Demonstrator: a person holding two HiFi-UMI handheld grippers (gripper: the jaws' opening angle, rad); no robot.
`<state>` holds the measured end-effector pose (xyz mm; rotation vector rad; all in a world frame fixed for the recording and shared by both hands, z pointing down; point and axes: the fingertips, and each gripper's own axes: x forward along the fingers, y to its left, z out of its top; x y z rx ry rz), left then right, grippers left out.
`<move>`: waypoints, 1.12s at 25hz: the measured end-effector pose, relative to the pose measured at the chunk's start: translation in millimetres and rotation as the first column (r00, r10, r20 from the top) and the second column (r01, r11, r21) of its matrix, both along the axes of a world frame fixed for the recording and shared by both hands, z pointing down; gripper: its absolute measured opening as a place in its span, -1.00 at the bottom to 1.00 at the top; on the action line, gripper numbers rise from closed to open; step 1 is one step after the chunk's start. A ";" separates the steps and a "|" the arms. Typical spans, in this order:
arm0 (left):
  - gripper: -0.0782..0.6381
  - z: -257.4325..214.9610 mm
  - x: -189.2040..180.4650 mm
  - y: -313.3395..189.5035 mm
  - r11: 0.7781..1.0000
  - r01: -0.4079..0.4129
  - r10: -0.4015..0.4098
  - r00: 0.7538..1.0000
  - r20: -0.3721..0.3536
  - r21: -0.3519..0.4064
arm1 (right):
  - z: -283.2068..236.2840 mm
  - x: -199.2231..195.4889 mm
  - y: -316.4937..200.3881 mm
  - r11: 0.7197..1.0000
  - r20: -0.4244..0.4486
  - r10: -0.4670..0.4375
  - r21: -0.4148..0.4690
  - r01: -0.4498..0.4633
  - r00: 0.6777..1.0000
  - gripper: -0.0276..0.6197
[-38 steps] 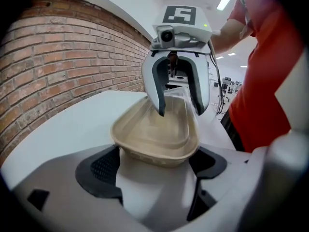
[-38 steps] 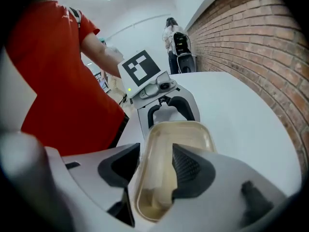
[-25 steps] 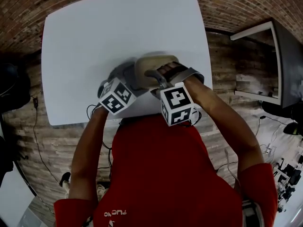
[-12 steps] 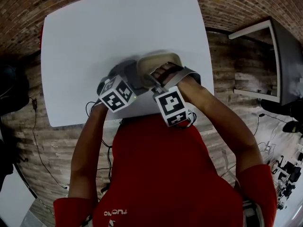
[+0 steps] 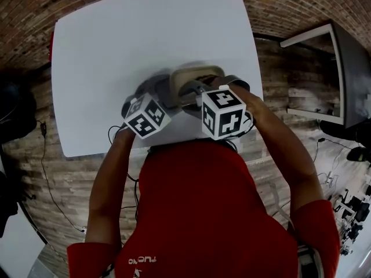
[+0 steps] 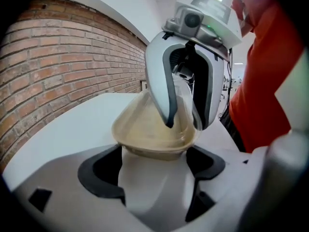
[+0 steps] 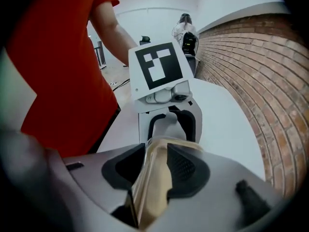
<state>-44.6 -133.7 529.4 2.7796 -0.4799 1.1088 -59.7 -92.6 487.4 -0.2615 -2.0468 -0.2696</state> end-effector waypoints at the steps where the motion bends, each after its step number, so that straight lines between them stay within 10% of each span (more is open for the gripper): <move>1: 0.41 -0.4 -0.3 0.2 1.000 -0.004 0.004 1.000 -0.001 0.002 | -1.1 0.0 -0.6 1.000 0.006 0.005 0.003 -0.005 1.000 -0.43; 13: 0.26 -5.9 -1.7 -3.4 1.000 0.024 -0.023 0.999 -0.028 0.017 | 6.7 7.3 -4.2 0.968 -0.039 0.008 0.252 0.002 0.999 -0.41; 22: 0.21 -1.7 -0.5 -4.4 0.999 0.047 -0.047 0.999 -0.009 0.023 | -24.9 -1.7 -16.8 0.981 0.119 0.163 -0.121 -0.149 0.979 -0.55; 28: 0.16 -4.1 -3.7 -9.7 0.997 0.069 -0.069 0.997 -0.018 0.033 | -55.3 -4.2 -40.3 0.974 0.166 0.196 -0.143 -0.173 0.966 -0.58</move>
